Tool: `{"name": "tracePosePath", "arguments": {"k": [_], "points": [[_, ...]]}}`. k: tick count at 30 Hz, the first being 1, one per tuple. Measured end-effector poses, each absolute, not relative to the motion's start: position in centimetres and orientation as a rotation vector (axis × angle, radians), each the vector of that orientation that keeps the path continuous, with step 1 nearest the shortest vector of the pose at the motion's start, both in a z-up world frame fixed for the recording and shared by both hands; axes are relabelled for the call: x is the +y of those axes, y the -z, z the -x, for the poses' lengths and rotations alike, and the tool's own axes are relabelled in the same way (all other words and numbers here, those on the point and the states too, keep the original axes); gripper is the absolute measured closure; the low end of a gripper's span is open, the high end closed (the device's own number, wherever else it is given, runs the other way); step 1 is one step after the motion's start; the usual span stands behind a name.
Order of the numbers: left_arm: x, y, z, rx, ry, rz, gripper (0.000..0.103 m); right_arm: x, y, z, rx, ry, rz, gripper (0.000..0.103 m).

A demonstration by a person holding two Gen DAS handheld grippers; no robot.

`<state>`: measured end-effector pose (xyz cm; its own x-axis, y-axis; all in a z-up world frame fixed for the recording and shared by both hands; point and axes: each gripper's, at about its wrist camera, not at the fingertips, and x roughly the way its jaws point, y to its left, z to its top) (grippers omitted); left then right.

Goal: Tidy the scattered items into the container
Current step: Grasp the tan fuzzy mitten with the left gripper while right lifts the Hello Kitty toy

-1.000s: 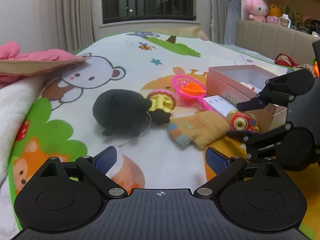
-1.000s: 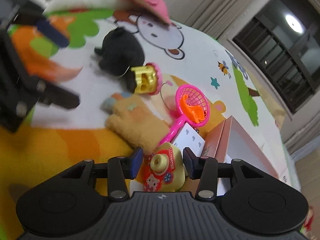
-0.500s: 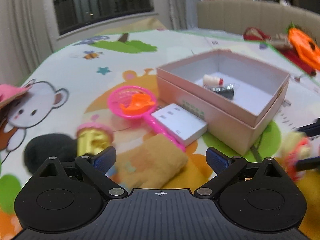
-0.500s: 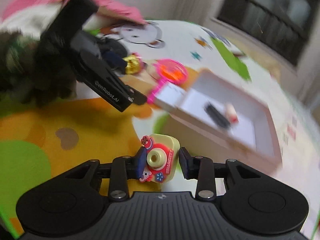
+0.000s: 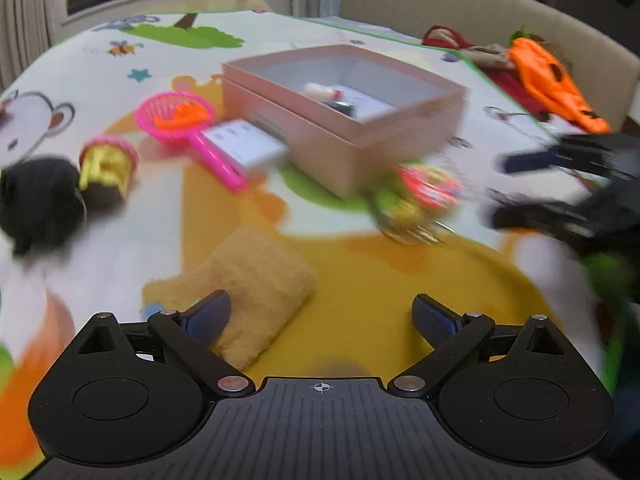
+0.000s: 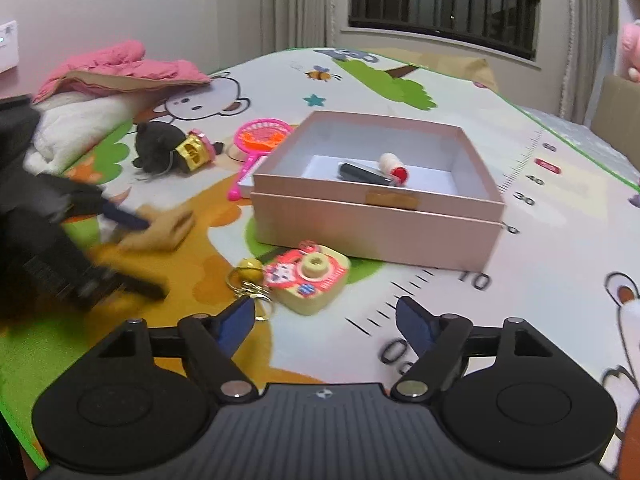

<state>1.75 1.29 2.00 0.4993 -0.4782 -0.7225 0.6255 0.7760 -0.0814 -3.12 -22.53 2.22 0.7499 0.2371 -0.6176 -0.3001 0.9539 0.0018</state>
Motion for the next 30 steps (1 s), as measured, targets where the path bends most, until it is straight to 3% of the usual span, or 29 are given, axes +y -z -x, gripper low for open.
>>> {"name": "tracePosePath", "arguments": {"k": [5,9,26,30], "points": [[2.1,-2.7,2.5,0.790,0.638,-0.192,0.004,-20.9,-1.5,0.8,0.665,-0.259,0.073,0.027],[3.0,-3.4,3.8,0.748,0.490,-0.215,0.003,-20.5,-0.1,-1.1,0.719,-0.250,0.053,0.047],[3.4,-1.4,1.7,0.745,0.233,-0.096,0.003,-18.8,-1.6,7.0,0.733,-0.369,0.153,0.048],[3.1,-1.4,2.1,0.720,0.235,-0.111,0.011,-19.1,-1.2,6.2,0.709,-0.332,0.105,0.031]]}}
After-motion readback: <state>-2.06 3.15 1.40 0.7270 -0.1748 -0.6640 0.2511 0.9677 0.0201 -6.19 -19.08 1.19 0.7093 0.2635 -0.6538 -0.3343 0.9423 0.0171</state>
